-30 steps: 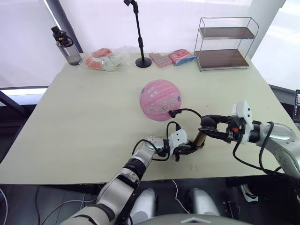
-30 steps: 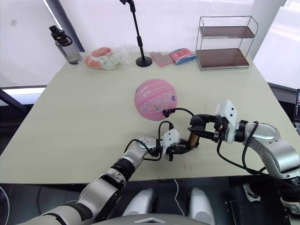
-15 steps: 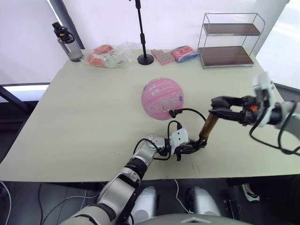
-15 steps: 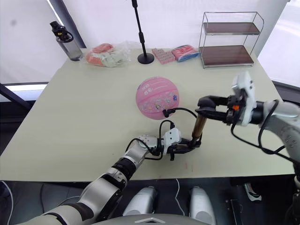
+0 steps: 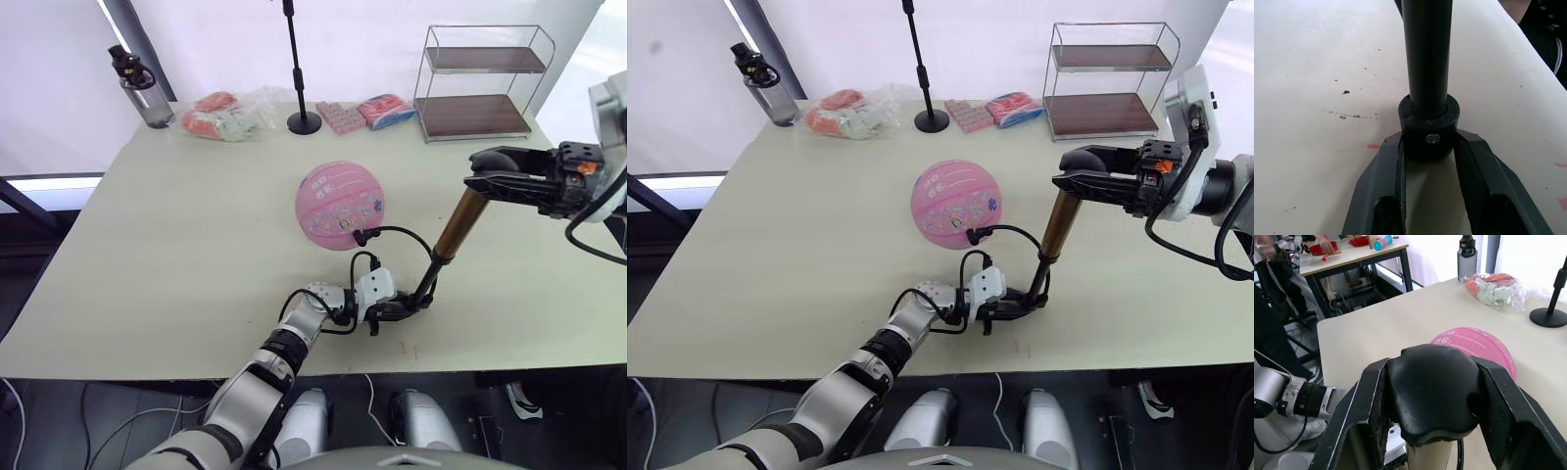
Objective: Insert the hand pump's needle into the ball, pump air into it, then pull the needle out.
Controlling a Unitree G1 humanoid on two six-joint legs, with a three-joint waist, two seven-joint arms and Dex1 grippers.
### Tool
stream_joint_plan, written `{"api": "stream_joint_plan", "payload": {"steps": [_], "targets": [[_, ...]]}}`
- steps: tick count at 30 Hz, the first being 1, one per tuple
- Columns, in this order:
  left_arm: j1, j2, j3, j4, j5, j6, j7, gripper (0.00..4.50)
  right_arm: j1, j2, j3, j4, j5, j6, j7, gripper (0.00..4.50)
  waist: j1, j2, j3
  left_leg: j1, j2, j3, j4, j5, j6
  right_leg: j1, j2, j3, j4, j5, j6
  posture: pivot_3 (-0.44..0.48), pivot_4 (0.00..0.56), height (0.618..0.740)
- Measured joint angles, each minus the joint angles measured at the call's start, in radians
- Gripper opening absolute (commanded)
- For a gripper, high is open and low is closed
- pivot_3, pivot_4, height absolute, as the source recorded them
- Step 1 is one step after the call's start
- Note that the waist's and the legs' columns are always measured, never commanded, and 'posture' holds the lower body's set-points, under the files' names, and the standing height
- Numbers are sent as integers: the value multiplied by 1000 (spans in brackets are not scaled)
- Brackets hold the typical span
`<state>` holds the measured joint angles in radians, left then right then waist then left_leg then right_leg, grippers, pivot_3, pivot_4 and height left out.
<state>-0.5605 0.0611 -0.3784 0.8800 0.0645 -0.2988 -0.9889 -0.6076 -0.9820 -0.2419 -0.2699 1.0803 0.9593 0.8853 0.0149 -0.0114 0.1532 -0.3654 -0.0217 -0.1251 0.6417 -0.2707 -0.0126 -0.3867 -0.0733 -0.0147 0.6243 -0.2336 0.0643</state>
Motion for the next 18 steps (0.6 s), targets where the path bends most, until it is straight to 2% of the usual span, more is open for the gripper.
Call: {"api": "stream_joint_plan", "payload": {"steps": [10,15,18], "targets": [[1,3,-2,0,1,0,3,1093,123,55,-29,-103,-30,-57,-10,1878,-2,0,-2,2,0,0,0,0,0,1,0,0,0,0,0,0,150,731],[3,5,-3,3,3,0,7,1093,231,93,41,-132,-136,-157,6,1878,-2,-3,-5,3,1,0,0,0,0,2,1,0,0,0,0,0,150,731],[5,7,-3,4,4,0,10,1093,287,157,87,-135,-204,-226,1,1878,-3,-5,-7,4,1,0,0,0,0,3,1,0,0,0,0,0,150,731]]}}
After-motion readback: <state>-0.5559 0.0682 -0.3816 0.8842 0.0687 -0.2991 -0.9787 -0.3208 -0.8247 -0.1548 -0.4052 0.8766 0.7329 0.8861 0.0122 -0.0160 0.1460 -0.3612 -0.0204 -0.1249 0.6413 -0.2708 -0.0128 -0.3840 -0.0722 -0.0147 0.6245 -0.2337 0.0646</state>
